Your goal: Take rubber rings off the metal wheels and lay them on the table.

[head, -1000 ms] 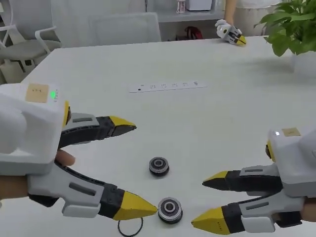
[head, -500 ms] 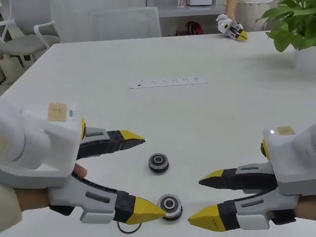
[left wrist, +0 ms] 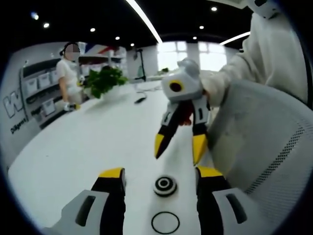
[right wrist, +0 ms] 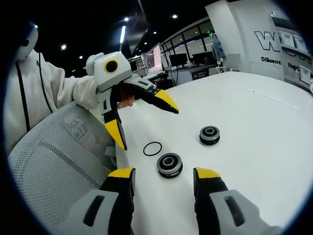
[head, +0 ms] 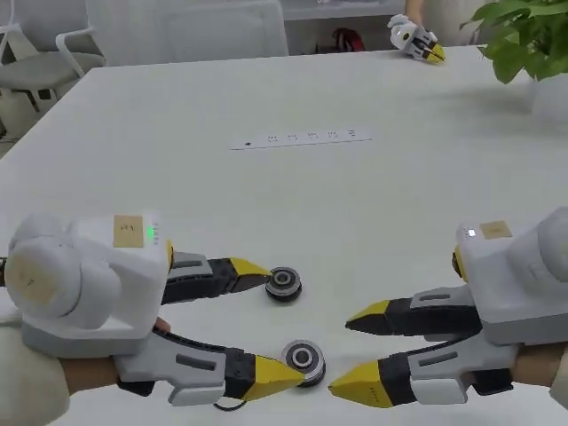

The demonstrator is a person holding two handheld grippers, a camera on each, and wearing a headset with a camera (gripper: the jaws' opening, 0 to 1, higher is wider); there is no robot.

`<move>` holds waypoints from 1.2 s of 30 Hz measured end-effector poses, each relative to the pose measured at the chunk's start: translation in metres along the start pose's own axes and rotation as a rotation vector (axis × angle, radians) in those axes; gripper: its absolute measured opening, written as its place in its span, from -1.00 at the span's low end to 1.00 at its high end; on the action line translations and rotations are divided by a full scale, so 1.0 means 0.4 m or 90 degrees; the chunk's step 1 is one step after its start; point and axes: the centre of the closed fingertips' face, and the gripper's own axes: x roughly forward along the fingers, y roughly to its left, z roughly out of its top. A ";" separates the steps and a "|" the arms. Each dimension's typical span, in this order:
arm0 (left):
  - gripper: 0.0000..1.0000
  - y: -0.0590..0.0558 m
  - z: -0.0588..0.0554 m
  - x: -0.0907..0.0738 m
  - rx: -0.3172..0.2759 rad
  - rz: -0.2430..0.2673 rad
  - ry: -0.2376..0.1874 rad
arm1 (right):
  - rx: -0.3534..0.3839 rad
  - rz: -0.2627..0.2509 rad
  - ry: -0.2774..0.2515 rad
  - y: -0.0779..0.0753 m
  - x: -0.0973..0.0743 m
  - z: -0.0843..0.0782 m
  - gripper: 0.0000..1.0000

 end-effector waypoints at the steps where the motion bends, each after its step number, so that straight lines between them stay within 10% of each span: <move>1: 0.11 -0.001 -0.003 0.003 0.001 -0.001 0.001 | -0.001 0.000 0.002 -0.001 0.002 -0.002 -0.13; 36: -0.55 -0.017 -0.100 0.077 -0.052 -0.018 0.015 | -0.021 0.019 0.066 -0.005 0.067 -0.063 -0.45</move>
